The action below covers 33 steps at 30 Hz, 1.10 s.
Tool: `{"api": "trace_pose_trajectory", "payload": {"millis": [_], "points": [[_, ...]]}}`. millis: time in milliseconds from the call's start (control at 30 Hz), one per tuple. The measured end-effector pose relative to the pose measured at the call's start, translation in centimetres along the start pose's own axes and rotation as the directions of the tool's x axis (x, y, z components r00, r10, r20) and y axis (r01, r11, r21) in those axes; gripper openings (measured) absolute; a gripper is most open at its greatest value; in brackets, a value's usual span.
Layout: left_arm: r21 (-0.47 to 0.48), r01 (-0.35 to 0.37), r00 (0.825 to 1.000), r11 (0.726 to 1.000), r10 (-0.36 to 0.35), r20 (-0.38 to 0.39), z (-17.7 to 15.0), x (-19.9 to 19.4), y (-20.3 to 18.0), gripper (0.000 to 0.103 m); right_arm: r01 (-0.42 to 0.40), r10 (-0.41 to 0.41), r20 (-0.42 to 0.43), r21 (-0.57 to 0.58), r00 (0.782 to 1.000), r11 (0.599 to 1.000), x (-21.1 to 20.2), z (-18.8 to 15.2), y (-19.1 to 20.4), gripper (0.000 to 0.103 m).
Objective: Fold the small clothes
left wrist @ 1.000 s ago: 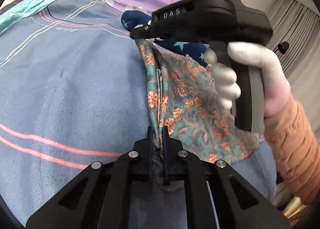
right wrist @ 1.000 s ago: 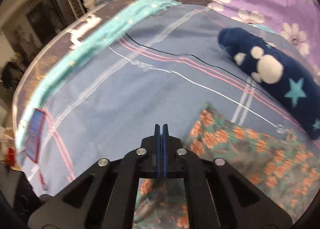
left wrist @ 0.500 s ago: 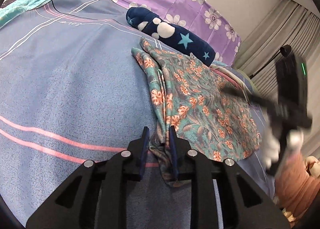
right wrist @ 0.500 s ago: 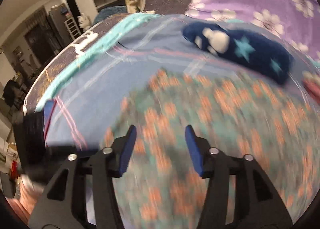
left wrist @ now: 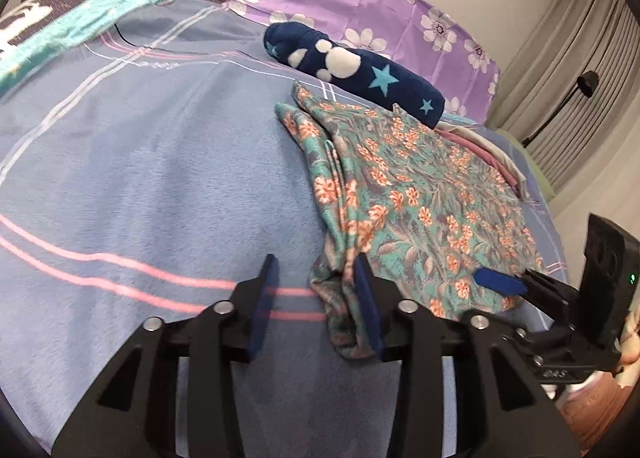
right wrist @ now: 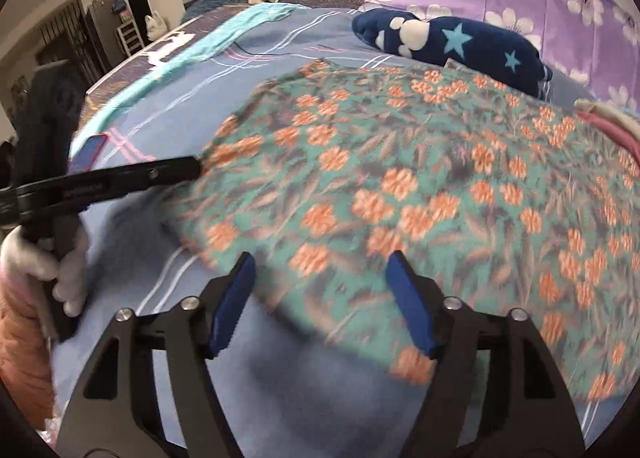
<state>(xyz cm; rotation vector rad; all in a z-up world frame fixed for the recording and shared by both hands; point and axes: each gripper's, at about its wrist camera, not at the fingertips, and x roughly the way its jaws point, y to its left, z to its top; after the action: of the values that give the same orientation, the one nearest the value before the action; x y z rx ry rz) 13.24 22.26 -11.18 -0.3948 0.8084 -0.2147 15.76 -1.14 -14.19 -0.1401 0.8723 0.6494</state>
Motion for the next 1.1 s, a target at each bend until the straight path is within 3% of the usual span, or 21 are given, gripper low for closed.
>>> {"api": "trace_pose_trajectory", "payload": {"millis": [133,267,367,433,567,733,833,867,967,1033,1100], "points": [[-0.054,-0.01,1.0,0.998,0.01,0.003,0.6,-1.0,1.3,0.043,0.02,-0.02,0.004,-0.031,1.0,0.999,-0.8,-1.1,0.6,0.066],[-0.052,0.009,1.0,0.999,-0.009,-0.001,2.4,-0.8,1.5,0.051,0.048,-0.045,0.02,-0.174,0.999,0.984,-1.2,-1.3,3.5,0.066],[-0.044,0.067,0.997,0.997,-0.069,-0.04,4.4,0.9,1.1,0.052,0.084,-0.082,0.019,-0.301,0.996,0.95,-0.3,-1.1,6.3,0.065],[-0.062,0.15,0.985,0.987,-0.155,-0.082,5.9,2.9,0.9,0.053,0.136,-0.136,0.028,-0.382,0.99,0.914,0.5,-0.9,8.1,0.064],[-0.119,0.212,0.963,0.97,-0.228,-0.142,7.8,7.1,1.3,0.053,0.215,-0.214,0.057,-0.48,0.975,0.85,2.0,-0.1,10.7,0.064],[-0.218,0.345,0.924,0.913,-0.371,-0.091,9.9,10.6,2.8,0.053,0.262,-0.26,0.077,-0.509,0.962,0.82,4.2,1.4,11.8,0.064],[-0.219,0.401,0.904,0.89,-0.423,-0.065,10.6,11.6,3.0,0.053,0.299,-0.281,0.115,-0.516,0.953,0.802,5.2,2.0,12.2,0.064],[-0.2,0.41,0.902,0.89,-0.428,-0.06,10.7,11.8,2.8,0.052,0.313,-0.289,0.129,-0.519,0.949,0.795,5.5,2.1,12.5,0.064],[-0.171,0.389,0.914,0.905,-0.403,-0.056,10.6,12.2,2.6,0.031,0.344,-0.307,0.159,-0.513,0.938,0.786,6.4,2.8,12.5,0.063],[-0.192,0.383,0.915,0.904,-0.4,-0.057,10.5,12.4,3.0,0.021,0.329,-0.293,0.151,-0.487,0.944,0.809,6.7,3.2,12.2,0.059],[-0.199,0.391,0.911,0.899,-0.408,-0.055,10.5,12.6,3.1,0.019,0.31,-0.277,0.14,-0.461,0.951,0.831,6.8,3.5,11.7,0.058]]}}
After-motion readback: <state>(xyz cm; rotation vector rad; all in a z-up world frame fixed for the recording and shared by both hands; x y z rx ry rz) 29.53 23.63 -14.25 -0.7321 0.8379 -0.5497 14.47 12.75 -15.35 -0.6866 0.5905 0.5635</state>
